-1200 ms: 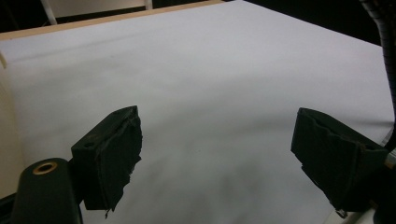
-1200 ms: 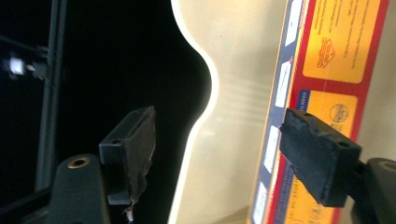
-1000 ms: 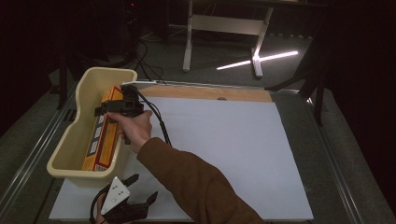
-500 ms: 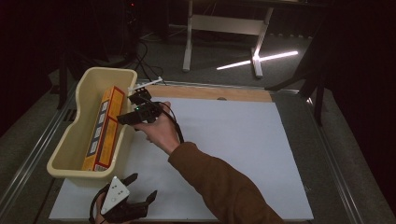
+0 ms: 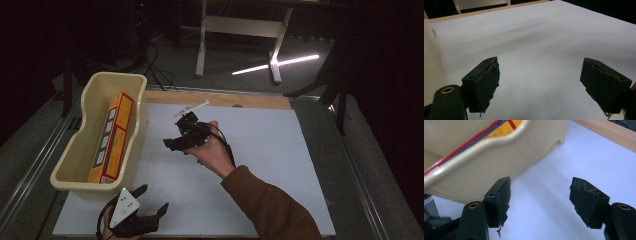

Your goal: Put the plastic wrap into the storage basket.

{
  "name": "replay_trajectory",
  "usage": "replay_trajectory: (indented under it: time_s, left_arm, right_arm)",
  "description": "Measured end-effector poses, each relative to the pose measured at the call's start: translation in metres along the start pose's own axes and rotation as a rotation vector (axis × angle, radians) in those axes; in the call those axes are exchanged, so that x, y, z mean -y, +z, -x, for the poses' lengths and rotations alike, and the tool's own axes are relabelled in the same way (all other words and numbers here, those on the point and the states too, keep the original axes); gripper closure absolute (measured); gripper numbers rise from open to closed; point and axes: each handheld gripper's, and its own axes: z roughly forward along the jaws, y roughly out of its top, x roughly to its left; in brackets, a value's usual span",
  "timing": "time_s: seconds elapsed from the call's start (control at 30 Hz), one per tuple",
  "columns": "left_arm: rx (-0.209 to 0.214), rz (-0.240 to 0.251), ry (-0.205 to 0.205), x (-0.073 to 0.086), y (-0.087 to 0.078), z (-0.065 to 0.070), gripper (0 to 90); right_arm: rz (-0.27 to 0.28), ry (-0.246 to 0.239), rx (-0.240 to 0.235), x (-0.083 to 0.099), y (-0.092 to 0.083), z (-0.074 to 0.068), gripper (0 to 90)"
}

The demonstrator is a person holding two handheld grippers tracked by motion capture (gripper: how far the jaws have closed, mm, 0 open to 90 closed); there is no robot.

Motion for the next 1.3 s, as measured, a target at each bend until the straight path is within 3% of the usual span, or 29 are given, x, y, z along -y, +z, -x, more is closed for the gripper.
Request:
replay_trajectory:
  time_s: [0.1, 0.23, 0.4, 0.6, 0.77, 0.9, 1.2, 1.3]
  left_arm:
    - [-0.002, -0.001, 0.001, 0.000, -0.001, -0.001, 16.1]
    - [-0.007, 0.001, -0.001, 0.000, -0.002, -0.002, 16.0]
    - [-0.020, 0.004, -0.004, -0.001, -0.003, -0.003, 16.0]
    - [-0.033, 0.011, -0.015, -0.001, -0.005, -0.006, 16.0]
    - [-0.039, 0.007, -0.015, -0.001, -0.004, -0.007, 15.7]
    - [-0.045, 0.008, -0.020, 0.000, -0.004, -0.007, 15.7]
    - [-0.056, 0.002, -0.017, -0.001, -0.003, -0.008, 15.7]
    - [-0.058, 0.009, -0.023, -0.001, -0.003, -0.008, 15.7]
  right_arm:
    - [0.017, 0.054, -0.007, 0.013, -0.010, 0.011, 31.8]
    - [0.024, 0.076, 0.001, 0.031, -0.021, 0.022, 31.6]
    - [0.046, 0.044, 0.023, 0.058, -0.035, 0.029, 30.8]
    - [0.080, -0.028, 0.077, 0.098, -0.048, 0.038, 25.5]
    - [0.128, 0.005, 0.062, 0.137, -0.059, 0.050, 19.0]
    - [0.157, 0.000, 0.097, 0.166, -0.070, 0.058, 13.9]
    - [0.206, -0.004, 0.188, 0.214, -0.093, 0.074, 13.7]
    - [0.264, -0.005, 0.206, 0.227, -0.104, 0.079, 13.9]
